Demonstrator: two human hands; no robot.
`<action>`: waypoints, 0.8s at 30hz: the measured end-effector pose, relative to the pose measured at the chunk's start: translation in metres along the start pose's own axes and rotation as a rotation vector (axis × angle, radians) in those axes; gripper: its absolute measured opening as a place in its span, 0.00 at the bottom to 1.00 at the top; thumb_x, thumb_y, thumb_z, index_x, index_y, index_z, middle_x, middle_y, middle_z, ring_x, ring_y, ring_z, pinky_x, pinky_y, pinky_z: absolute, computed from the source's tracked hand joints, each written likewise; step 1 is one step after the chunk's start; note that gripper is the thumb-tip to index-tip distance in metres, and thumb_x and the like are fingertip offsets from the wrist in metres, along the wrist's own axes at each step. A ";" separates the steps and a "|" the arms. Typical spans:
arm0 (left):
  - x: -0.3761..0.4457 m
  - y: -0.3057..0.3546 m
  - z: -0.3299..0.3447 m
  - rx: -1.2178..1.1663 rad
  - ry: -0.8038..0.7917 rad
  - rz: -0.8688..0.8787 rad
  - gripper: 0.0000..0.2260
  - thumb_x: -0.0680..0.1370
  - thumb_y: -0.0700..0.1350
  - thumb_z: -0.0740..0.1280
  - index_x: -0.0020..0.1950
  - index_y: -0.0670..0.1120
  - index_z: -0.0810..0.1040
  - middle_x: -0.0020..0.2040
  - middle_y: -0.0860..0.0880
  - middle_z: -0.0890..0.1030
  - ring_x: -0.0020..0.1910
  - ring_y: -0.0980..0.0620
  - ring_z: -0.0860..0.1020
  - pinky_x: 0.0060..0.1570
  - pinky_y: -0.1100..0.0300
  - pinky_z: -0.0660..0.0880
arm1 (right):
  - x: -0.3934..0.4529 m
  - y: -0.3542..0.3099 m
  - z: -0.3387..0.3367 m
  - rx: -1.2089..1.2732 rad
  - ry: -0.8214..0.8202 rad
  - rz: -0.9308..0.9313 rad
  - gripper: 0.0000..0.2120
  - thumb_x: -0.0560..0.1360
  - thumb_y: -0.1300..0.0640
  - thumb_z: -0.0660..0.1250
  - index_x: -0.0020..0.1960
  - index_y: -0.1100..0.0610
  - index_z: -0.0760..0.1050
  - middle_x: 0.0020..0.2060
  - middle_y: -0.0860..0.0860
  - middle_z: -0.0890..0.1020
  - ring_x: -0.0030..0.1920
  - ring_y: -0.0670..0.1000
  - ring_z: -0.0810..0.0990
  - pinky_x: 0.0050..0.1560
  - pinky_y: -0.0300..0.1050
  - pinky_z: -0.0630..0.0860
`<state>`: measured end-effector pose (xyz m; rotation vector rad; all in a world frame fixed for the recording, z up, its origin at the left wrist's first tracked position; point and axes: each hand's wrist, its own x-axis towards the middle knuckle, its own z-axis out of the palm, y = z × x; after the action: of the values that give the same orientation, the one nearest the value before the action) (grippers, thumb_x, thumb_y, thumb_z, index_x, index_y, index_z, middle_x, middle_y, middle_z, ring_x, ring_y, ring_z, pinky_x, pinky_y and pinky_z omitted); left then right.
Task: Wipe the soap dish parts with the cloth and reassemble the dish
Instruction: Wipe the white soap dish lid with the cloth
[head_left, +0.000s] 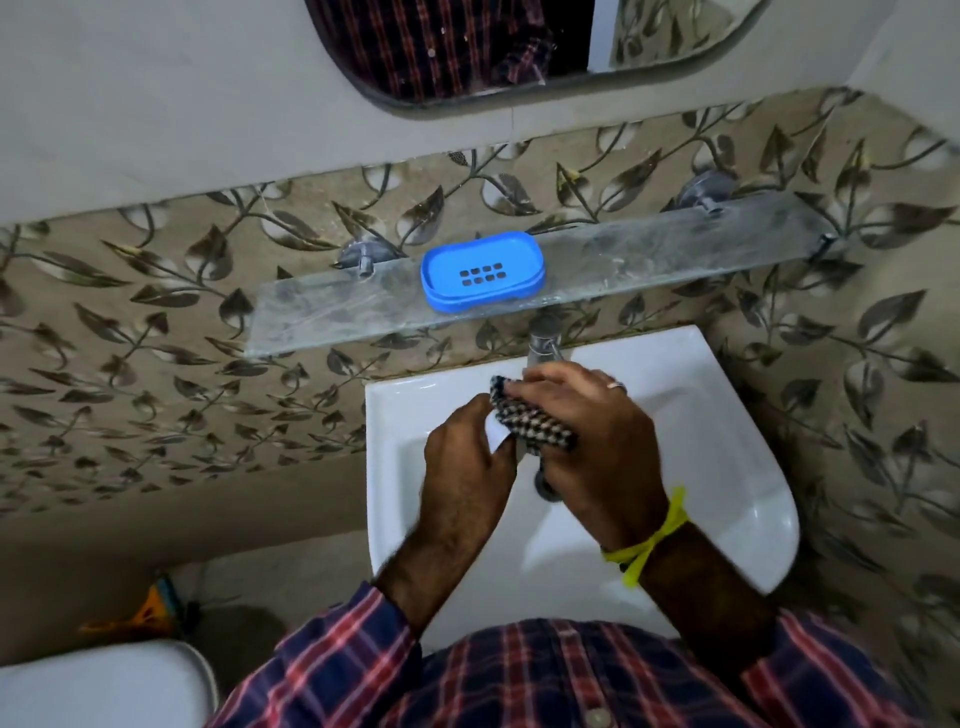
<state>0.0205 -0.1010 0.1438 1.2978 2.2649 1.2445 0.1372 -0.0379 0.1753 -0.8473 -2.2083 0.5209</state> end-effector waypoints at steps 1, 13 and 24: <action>-0.001 -0.001 -0.001 0.012 0.014 -0.005 0.06 0.74 0.37 0.70 0.49 0.46 0.81 0.41 0.48 0.84 0.40 0.46 0.80 0.38 0.60 0.69 | -0.003 -0.003 0.005 -0.073 -0.046 -0.048 0.20 0.67 0.64 0.70 0.57 0.52 0.83 0.56 0.48 0.84 0.52 0.56 0.81 0.53 0.46 0.77; -0.011 -0.015 -0.019 -0.125 0.087 0.038 0.16 0.68 0.47 0.58 0.47 0.42 0.81 0.35 0.45 0.80 0.36 0.53 0.76 0.39 0.67 0.71 | -0.013 0.002 0.016 -0.071 -0.138 -0.211 0.20 0.70 0.67 0.64 0.60 0.57 0.82 0.59 0.51 0.84 0.57 0.55 0.83 0.62 0.49 0.73; -0.019 -0.026 -0.021 -0.147 0.124 0.050 0.13 0.71 0.41 0.62 0.50 0.42 0.83 0.44 0.51 0.85 0.45 0.53 0.82 0.48 0.57 0.79 | -0.015 0.012 0.024 -0.001 -0.114 -0.184 0.20 0.69 0.68 0.65 0.59 0.58 0.82 0.57 0.53 0.85 0.59 0.54 0.83 0.63 0.51 0.73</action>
<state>0.0042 -0.1335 0.1329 1.2630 2.1859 1.5176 0.1331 -0.0426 0.1450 -0.6201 -2.3615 0.4893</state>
